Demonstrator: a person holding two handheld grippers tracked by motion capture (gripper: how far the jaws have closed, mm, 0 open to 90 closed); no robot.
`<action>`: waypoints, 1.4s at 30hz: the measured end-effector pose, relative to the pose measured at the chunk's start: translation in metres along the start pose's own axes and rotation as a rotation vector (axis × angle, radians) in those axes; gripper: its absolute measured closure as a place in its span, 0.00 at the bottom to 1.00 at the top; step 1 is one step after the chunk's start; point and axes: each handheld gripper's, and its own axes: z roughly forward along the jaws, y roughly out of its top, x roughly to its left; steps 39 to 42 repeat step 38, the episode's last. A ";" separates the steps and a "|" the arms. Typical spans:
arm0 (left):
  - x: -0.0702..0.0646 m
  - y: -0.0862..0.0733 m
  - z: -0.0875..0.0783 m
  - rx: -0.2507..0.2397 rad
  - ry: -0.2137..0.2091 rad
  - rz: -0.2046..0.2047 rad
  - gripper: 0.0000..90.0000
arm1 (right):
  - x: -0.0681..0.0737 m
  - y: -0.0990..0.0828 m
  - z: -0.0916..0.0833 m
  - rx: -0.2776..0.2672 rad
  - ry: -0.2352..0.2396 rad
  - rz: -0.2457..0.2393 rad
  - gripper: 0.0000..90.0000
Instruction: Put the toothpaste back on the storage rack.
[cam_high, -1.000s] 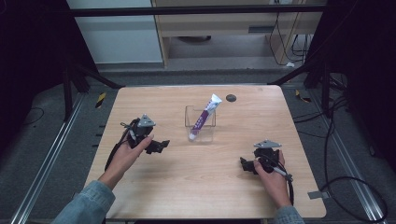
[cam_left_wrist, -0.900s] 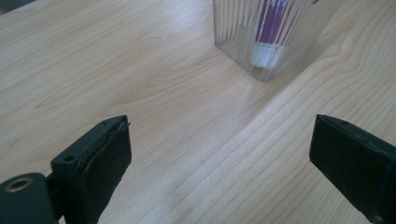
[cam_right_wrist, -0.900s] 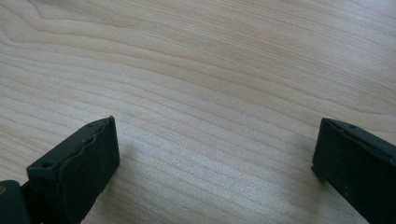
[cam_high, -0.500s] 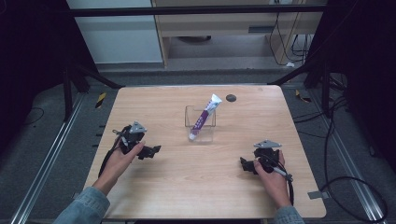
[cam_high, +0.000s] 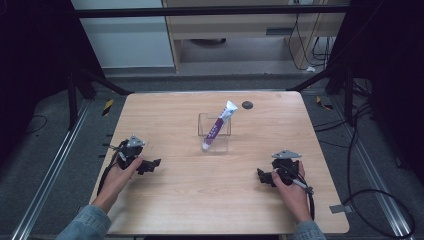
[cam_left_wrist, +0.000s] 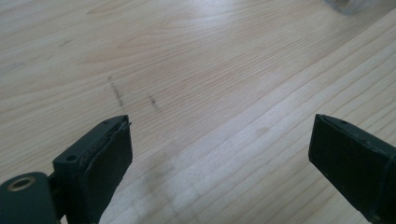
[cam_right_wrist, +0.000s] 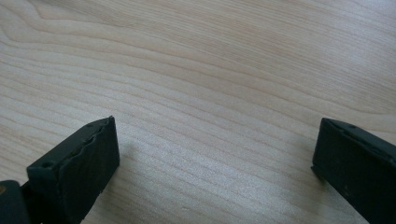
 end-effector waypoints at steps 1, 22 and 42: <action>0.003 -0.003 0.000 0.002 0.003 -0.005 0.06 | 0.000 0.000 0.000 -0.001 0.000 0.001 0.01; 0.024 -0.015 0.025 -0.021 0.029 -0.035 0.06 | 0.000 0.000 0.000 0.000 0.000 0.000 0.01; 0.024 -0.013 0.031 -0.016 0.038 -0.039 0.00 | 0.001 0.000 -0.001 0.000 -0.002 0.004 0.01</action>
